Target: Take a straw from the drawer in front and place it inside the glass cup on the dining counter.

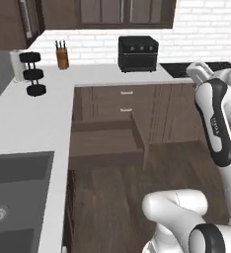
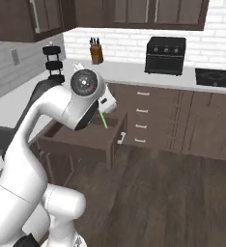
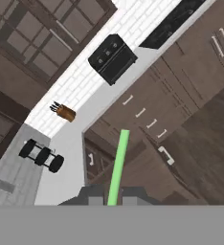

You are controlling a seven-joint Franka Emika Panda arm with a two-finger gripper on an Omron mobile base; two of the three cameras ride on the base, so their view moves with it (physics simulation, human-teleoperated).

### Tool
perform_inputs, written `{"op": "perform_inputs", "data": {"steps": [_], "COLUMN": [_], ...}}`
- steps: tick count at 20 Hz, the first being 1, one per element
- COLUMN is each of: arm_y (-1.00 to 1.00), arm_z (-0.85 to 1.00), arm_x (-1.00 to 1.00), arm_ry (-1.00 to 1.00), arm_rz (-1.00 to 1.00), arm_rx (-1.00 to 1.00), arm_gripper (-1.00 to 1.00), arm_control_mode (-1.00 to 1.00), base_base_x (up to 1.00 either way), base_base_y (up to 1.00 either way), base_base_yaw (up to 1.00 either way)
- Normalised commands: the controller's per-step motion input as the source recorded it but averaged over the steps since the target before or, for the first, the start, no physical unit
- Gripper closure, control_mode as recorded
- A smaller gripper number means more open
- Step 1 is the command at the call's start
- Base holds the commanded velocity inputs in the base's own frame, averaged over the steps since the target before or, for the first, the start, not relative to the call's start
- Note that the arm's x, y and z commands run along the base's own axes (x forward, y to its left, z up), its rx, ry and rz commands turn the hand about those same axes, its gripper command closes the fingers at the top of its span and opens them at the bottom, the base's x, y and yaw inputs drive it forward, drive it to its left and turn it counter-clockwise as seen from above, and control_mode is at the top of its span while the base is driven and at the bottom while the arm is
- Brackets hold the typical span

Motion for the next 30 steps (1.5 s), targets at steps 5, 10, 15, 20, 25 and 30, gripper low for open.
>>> {"op": "perform_inputs", "data": {"steps": [5, 10, 15, 20, 25, 30], "arm_y": [0.0, 0.0, 0.0, 0.0, 0.0, 0.0], "arm_z": [0.0, 0.0, 0.0, 0.0, 0.0, 0.0], "arm_x": [0.0, 0.0, 0.0, 0.0, 0.0, 0.0], "arm_ry": [0.0, 0.0, 0.0, 0.0, 0.0, 0.0], "arm_rz": [0.0, 0.0, 0.0, 0.0, 0.0, 0.0], "arm_rx": [0.0, 0.0, 0.0, 0.0, 0.0, 0.0], "arm_gripper": [1.0, 1.0, 1.0, 1.0, 1.0, 1.0], "arm_control_mode": [1.0, 1.0, 1.0, 1.0, 1.0, 1.0], "base_base_x": [-0.48, -0.95, -0.77, -0.66, -0.97, -1.0], "base_base_y": [-0.19, -0.67, -1.0, -1.0, -1.0, -1.0], "base_base_yaw": [-0.74, -0.45, -0.19, -0.11, -0.05, -0.04]}}
